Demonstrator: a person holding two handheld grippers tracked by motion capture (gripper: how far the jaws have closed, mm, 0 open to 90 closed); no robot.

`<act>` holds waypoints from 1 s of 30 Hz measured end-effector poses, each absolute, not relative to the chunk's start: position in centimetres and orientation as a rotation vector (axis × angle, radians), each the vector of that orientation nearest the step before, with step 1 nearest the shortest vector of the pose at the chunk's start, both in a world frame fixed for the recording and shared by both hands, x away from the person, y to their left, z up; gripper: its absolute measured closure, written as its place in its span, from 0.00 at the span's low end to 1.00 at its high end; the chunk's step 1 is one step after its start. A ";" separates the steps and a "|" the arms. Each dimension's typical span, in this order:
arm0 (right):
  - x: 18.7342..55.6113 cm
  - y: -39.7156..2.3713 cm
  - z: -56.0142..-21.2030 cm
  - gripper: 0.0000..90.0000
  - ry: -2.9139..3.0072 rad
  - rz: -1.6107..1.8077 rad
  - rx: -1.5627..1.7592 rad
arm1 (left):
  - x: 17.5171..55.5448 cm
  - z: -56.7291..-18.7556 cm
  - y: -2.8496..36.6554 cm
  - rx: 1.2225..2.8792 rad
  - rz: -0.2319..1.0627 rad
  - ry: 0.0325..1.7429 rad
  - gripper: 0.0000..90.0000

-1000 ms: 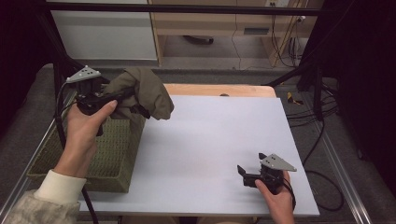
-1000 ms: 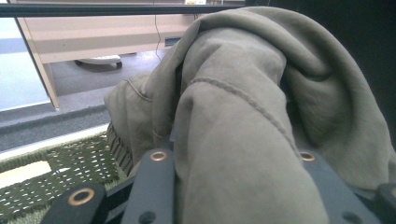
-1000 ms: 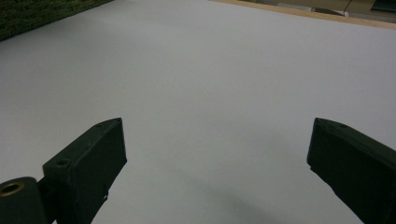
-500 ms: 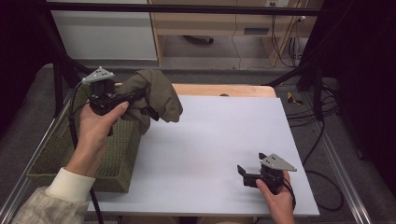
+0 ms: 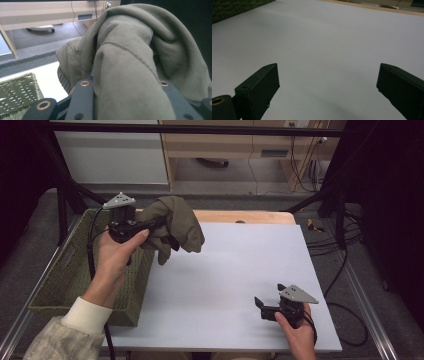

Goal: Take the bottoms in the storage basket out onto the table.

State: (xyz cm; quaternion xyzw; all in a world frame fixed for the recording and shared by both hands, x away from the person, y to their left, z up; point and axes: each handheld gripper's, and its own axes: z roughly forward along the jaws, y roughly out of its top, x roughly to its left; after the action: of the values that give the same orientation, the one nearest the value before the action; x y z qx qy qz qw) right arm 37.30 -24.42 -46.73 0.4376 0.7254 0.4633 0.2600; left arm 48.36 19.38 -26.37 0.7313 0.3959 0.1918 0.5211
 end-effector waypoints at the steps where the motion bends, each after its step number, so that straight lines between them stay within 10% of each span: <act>1: 37.3 -24.4 -46.7 0.05 1.964 1.256 1.188 | 48.4 -26.4 19.2 1.755 0.457 0.948 0.74; 30: 37.3 -24.4 -46.7 0.05 1.968 1.252 1.187 | 49.2 -28.0 16.1 1.780 0.411 0.925 0.74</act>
State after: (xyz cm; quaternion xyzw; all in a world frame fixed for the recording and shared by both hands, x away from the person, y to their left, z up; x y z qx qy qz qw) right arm 37.29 -24.41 -46.74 0.4379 0.7262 0.4622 0.2593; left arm 49.21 16.10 -28.03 0.7425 0.3860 0.1715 0.5199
